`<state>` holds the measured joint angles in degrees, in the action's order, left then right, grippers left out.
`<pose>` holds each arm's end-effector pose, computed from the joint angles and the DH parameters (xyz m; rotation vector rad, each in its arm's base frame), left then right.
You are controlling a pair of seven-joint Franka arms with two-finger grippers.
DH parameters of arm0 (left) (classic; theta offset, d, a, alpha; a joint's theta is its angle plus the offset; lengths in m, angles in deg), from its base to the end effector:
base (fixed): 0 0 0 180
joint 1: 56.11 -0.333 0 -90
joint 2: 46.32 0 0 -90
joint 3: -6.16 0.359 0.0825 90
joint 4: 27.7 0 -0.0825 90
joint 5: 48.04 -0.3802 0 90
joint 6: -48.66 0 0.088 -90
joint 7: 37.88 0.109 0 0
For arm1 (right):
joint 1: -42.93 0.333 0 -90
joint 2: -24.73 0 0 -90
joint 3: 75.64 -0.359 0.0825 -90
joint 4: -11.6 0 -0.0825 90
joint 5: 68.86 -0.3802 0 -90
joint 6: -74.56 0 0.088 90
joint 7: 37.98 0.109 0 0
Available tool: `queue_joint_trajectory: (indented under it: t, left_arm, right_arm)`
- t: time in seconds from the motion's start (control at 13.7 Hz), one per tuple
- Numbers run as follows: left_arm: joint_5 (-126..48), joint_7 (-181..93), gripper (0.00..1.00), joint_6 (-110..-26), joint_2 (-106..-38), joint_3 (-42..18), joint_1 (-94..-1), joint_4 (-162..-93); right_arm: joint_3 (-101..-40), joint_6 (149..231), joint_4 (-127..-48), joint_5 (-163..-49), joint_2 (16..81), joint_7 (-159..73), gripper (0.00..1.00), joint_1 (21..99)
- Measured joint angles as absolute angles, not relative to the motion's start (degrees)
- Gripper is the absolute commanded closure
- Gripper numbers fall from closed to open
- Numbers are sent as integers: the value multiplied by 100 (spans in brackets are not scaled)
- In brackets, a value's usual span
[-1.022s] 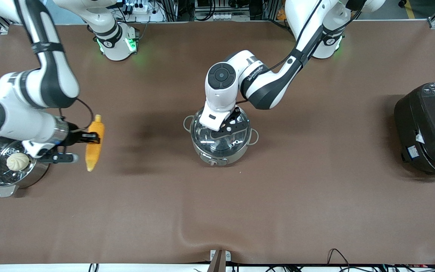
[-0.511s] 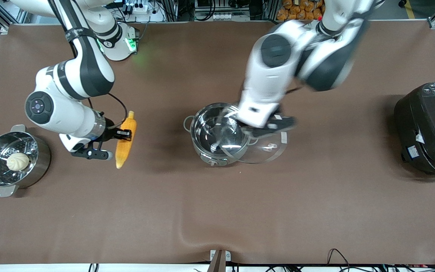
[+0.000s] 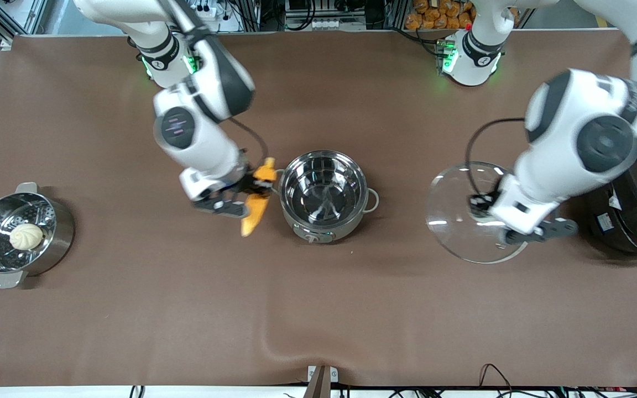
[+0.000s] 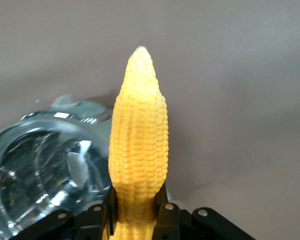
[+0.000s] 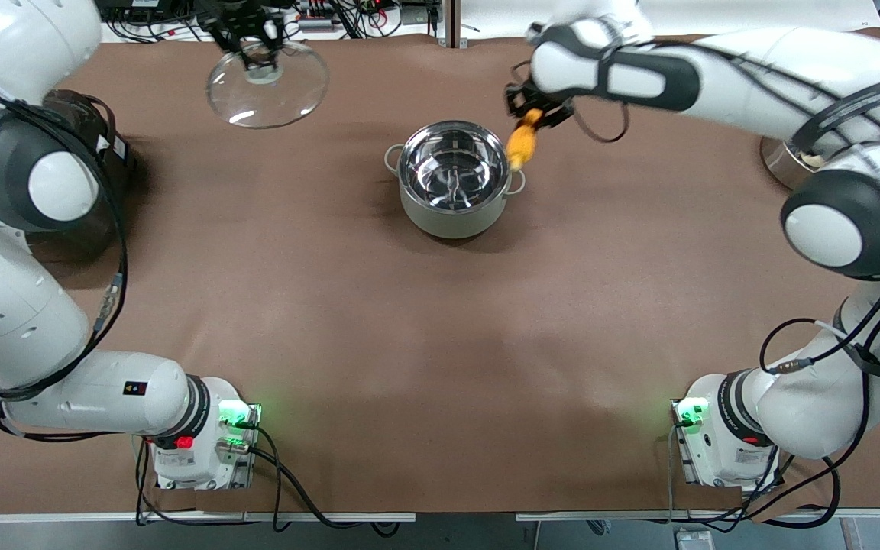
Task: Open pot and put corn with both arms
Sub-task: 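Lower the corn into the pot and open the right gripper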
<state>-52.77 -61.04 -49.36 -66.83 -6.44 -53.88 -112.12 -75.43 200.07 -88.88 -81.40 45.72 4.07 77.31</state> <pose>0.6499 -0.1407 0.5078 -3.0899 -0.2143 0.1621 0.5487 0.3827 0.4087 -2.9299 0.3807 0.0838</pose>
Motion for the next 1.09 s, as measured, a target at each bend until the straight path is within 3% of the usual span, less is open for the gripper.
queue_joint_trajectory:
  t: [0.29, 0.51, 0.58, 0.66, 0.73, 0.8, 1.09]
  left_arm:
    - [-5272, -5507, 100, -5798, -6649, -652, -6015, -12147]
    - [-5271, -5164, 100, -7425, -6426, -658, -6204, -13486]
    - [-5271, -5135, 100, -7836, -6357, -658, -6228, -13890]
    - [-5271, -5133, 100, -8135, -6307, -658, -6237, -14213]
    - [-5272, -5133, 100, -8400, -6278, -659, -6237, -14480]
    - [-5272, -5133, 100, -8678, -6270, -660, -6237, -14706]
    - [-5421, -5124, 100, -9598, -6283, -656, -6239, -15412]
  right_arm:
    - [-7531, 20136, -8775, -8139, 4824, 966, 100, 8148]
    - [-7527, 20654, -8587, -8138, 5080, 1387, 100, 8344]
    - [-7527, 20941, -8565, -8137, 5169, 1539, 89, 8412]
    - [-7526, 21084, -8545, -8136, 5245, 1603, 51, 8457]
    - [-7524, 21137, -8532, -8136, 5300, 1634, 20, 8478]
    - [-7520, 21140, -8514, -8135, 5330, 1649, 0, 8479]
    - [-7479, 21052, -8477, -7935, 5341, 1648, 0, 8479]
